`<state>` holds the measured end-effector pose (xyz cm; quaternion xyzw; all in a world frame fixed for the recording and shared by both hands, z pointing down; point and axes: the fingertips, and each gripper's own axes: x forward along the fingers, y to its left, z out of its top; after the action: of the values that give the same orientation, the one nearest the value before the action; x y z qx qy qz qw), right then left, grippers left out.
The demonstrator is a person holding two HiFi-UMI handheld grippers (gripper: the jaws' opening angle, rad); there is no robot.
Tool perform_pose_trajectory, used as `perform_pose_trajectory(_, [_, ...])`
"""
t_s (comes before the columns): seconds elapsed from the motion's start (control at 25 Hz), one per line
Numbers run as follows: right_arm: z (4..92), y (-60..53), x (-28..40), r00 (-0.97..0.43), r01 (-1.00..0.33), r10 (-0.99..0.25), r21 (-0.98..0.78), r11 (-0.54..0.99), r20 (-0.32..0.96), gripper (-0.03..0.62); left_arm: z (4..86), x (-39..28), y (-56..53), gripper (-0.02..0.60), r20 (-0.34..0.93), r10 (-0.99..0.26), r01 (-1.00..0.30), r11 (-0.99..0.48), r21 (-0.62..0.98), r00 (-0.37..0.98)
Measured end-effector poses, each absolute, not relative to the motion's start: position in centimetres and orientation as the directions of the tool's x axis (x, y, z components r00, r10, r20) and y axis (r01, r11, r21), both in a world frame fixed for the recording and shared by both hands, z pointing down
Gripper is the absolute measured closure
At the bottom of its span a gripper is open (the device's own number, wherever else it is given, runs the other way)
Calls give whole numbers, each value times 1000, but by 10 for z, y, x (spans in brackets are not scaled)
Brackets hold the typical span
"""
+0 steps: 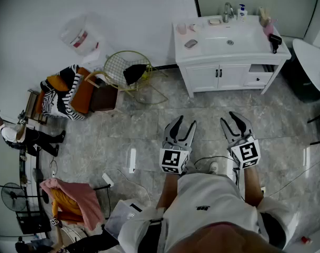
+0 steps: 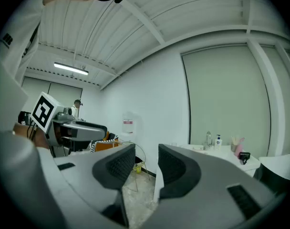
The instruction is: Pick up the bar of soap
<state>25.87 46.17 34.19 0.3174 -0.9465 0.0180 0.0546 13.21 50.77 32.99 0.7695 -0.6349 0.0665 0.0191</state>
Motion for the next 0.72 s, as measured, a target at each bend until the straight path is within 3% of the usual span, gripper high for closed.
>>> perform_pose_trajectory(0.28, [338,466,280,-815,-575,-572,-7,818,89,430,317,160,507,374,76,-983,-983,-171,-66,166])
perform_pose_trajectory(0.72, [352,443,255,-841,-535,-532,0,845,97,430,328,143,494,376,61,-990,-989,-131,-73,127])
